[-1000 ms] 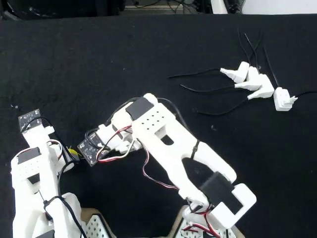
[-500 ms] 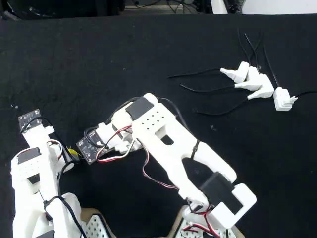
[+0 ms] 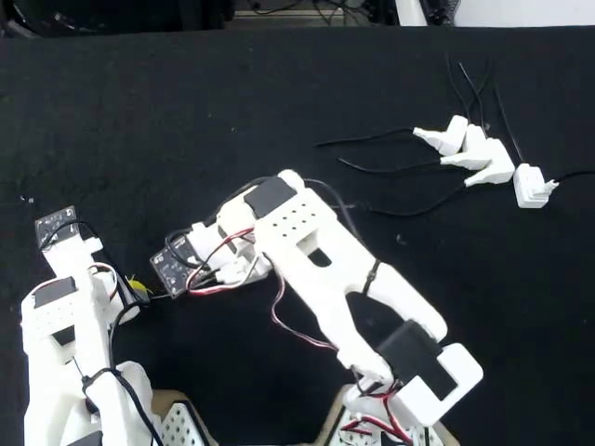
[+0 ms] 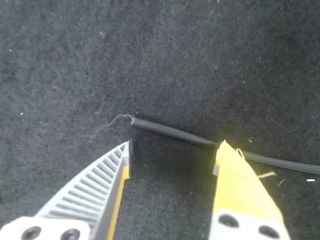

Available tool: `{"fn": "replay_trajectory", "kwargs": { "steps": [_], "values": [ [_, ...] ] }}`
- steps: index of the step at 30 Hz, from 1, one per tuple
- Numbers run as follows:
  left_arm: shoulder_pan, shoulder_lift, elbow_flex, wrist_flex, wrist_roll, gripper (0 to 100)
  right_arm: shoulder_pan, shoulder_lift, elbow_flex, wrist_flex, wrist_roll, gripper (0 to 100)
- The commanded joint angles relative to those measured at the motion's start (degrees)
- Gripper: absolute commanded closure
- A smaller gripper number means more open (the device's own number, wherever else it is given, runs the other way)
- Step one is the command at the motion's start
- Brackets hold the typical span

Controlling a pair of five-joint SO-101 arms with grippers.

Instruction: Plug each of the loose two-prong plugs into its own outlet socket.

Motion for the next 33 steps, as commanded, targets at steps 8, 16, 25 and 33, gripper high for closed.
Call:
{"fn": "replay_trajectory", "kwargs": {
  "steps": [8, 16, 25, 33],
  "values": [
    [-0.7, -1.1, -0.4, 0.4, 0.1, 73, -0.1, 0.0, 2.4, -5.1, 1.1, 98.8],
    [-0.7, -1.1, -0.4, 0.4, 0.1, 73, -1.6, 0.0, 2.5, -5.1, 1.3, 98.8],
    [-0.7, -1.1, -0.4, 0.4, 0.1, 73, -1.4, 2.9, 2.1, -7.0, 1.3, 98.8],
    [-0.7, -1.2, -0.4, 0.4, 0.1, 73, 0.4, -0.3, 2.2, -5.6, 0.9, 98.8]
  ]
}}
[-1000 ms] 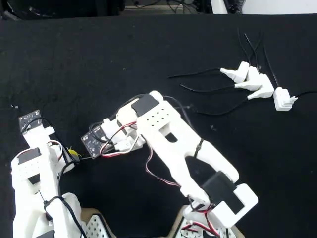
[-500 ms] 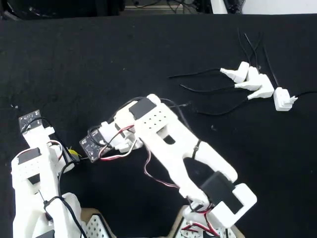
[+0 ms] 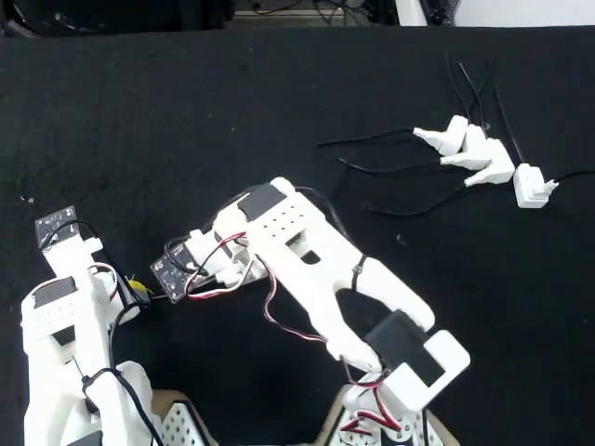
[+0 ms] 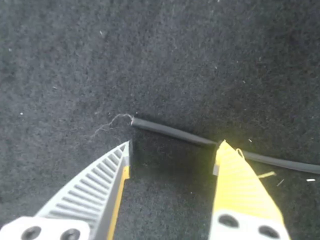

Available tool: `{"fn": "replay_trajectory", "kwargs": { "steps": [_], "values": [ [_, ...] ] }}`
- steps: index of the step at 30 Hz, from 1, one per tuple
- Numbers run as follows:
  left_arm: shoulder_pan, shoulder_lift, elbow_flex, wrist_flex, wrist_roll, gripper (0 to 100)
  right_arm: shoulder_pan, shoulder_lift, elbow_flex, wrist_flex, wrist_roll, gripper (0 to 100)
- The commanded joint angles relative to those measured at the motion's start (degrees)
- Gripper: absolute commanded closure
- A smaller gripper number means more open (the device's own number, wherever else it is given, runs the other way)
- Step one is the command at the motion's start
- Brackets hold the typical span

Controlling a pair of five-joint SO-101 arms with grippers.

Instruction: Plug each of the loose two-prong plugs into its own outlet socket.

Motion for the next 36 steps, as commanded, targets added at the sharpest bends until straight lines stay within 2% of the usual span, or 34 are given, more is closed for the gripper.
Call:
{"fn": "replay_trajectory", "kwargs": {
  "steps": [1, 3, 6, 10, 13, 16, 21, 24, 33, 36],
  "values": [
    [-0.7, -1.2, -0.4, 0.4, 0.1, 73, 1.8, -5.6, -0.5, 0.9, -0.5, 98.8],
    [-0.7, -1.2, -0.4, 0.4, 0.1, 73, 2.6, -7.4, -0.4, 0.4, -4.8, 98.6],
    [-0.7, -1.2, -0.4, 0.4, 0.1, 73, 5.3, -6.5, -0.2, -6.6, -14.6, 97.6],
    [-0.7, -1.2, -0.4, 0.4, 0.1, 73, 8.7, 0.5, -3.0, -11.7, -31.0, 81.7],
    [-0.7, -1.2, -0.4, 0.4, 0.1, 73, 9.8, 8.6, -9.2, -8.0, -33.8, 73.8],
    [-0.7, -1.2, -0.4, 0.4, 0.1, 73, 10.9, 15.1, -19.4, 1.9, -31.3, 73.7],
    [-0.7, -1.2, -0.4, 0.4, 0.1, 73, 12.5, 23.8, -34.6, 22.6, -6.3, 73.7],
    [-0.7, -1.2, -0.6, 1.2, 0.1, 73, 12.5, 28.8, -40.8, 29.7, 2.2, 73.7],
    [-0.7, -1.2, -0.7, 1.3, 0.0, 73, 12.5, 42.4, -55.2, 28.9, 3.0, 73.7],
    [-0.7, -1.2, -0.7, 1.3, 0.0, 73, 12.5, 45.0, -57.4, 29.0, -0.5, 77.7]
  ]
}}
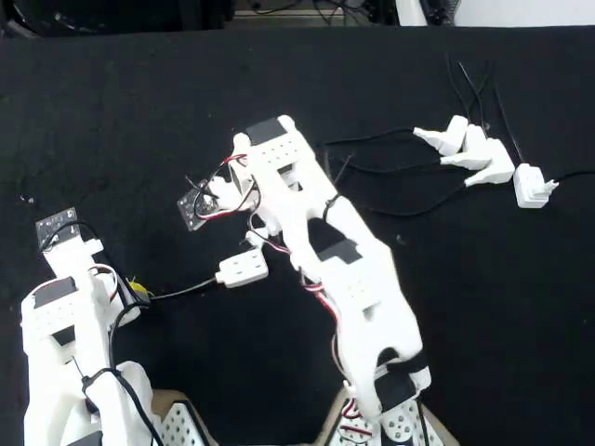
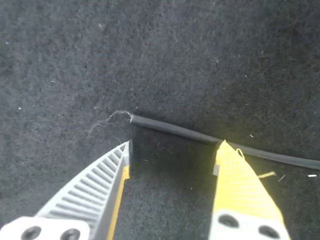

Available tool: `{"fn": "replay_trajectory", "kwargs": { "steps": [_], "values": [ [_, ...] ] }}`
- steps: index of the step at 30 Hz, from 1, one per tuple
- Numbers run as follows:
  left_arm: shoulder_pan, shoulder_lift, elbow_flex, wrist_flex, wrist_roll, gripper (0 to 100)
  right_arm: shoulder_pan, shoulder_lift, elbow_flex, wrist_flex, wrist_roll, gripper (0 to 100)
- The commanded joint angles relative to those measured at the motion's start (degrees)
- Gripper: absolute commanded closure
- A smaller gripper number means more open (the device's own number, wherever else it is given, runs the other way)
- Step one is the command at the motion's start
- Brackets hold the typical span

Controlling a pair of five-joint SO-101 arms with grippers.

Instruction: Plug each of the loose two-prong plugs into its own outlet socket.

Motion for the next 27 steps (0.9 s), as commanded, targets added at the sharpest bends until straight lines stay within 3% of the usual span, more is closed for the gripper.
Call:
{"fn": "replay_trajectory", "kwargs": {
  "steps": [1, 3, 11, 15, 27],
  "values": [
    [-0.7, -1.2, -0.7, 0.4, 0.0, 73, 0.9, 1.1, -4.5, 0.0, -2.8, 82.9],
    [-0.7, -1.2, -0.7, 0.4, 0.0, 73, 0.9, 1.3, -4.3, 0.0, -3.9, 97.9],
    [-0.7, -1.2, -0.7, 0.4, 0.0, 73, 2.6, -4.7, -3.7, 2.7, -8.9, 98.8],
    [-0.7, -1.2, -0.7, 0.4, 0.0, 73, 2.8, -10.2, 3.6, 1.3, -9.8, 98.7],
    [-0.4, -1.2, -0.7, 0.4, 0.0, 73, -0.6, -47.6, 58.9, -32.8, -16.8, 98.8]
  ]
}}
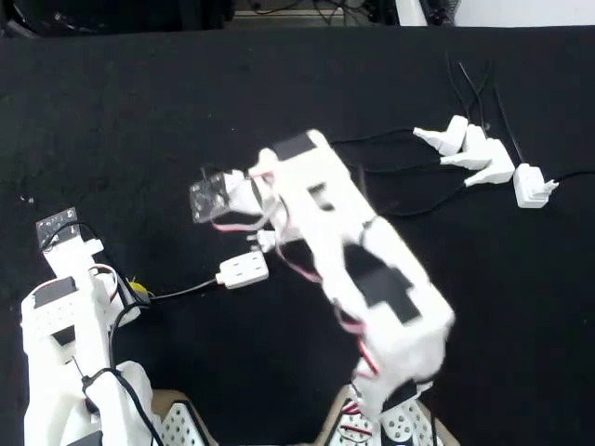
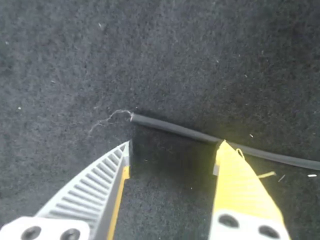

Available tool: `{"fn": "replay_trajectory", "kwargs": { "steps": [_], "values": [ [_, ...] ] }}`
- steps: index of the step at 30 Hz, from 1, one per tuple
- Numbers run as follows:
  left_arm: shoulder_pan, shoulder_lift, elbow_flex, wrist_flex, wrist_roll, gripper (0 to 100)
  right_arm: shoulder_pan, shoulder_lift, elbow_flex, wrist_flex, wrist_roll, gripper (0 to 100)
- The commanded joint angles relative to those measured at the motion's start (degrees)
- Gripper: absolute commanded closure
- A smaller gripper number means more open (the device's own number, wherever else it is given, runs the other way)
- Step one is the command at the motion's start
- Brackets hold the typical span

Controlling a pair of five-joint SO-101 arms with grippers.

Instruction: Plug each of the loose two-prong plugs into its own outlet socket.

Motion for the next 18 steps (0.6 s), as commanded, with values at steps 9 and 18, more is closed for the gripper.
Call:
{"fn": "replay_trajectory", "kwargs": {
  "steps": [9, 18],
  "values": [
    [-0.4, -1.2, -0.7, 0.3, 0.0, 73, -1.8, -11.7, 23.9, -20.0, -11.2, 98.3],
    [-0.7, -1.2, -0.7, 0.4, 0.0, 73, -1.6, -2.2, 13.4, -15.3, -13.5, 98.8]
  ]
}}
